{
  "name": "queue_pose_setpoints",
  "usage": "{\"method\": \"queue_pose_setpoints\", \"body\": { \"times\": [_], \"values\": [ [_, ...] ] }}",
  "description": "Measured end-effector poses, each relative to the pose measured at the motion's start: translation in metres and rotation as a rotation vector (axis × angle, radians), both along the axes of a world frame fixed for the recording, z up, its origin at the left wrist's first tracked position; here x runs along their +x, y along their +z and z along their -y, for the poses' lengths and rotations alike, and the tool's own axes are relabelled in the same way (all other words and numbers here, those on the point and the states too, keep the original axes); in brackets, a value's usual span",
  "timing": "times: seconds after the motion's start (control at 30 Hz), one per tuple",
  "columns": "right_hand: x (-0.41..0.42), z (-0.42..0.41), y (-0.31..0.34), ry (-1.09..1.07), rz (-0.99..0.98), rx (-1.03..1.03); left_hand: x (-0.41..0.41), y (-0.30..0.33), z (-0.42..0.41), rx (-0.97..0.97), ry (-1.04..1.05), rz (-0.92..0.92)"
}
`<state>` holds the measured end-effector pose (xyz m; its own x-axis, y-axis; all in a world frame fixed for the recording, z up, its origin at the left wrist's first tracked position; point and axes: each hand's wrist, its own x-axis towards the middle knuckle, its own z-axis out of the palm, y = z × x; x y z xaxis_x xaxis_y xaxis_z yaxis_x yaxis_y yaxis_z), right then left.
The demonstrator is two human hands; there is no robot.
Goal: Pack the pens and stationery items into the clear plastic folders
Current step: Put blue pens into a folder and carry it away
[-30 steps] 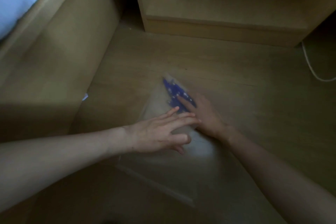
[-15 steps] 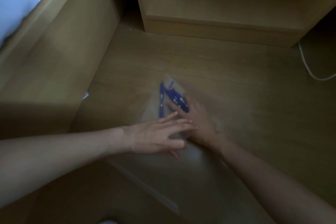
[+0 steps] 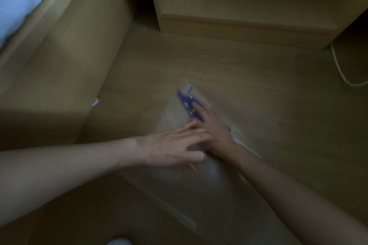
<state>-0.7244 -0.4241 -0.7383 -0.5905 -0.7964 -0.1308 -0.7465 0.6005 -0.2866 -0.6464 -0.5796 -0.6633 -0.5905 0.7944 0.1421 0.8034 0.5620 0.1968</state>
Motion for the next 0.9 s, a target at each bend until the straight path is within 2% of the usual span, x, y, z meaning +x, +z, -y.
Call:
{"method": "queue_pose_setpoints", "body": {
  "times": [0.13,0.3,0.5,0.73,0.9],
  "values": [
    [-0.001,-0.012,-0.004,-0.038,-0.291,-0.078,0.000,-0.002,-0.003,0.041,-0.041,0.069],
    [0.003,-0.018,-0.006,-0.010,-0.418,-0.167,-0.001,0.001,-0.005,0.039,-0.048,0.026],
    [0.012,-0.033,-0.017,0.005,-0.448,-0.348,-0.001,0.001,-0.004,0.034,-0.070,0.039],
    [0.029,-0.060,-0.016,0.000,-0.541,-0.411,-0.005,-0.007,-0.005,0.013,-0.090,0.016],
    [0.033,-0.059,-0.012,-0.144,-0.321,-0.354,-0.006,-0.008,-0.007,0.012,-0.111,-0.009]
  ]
}}
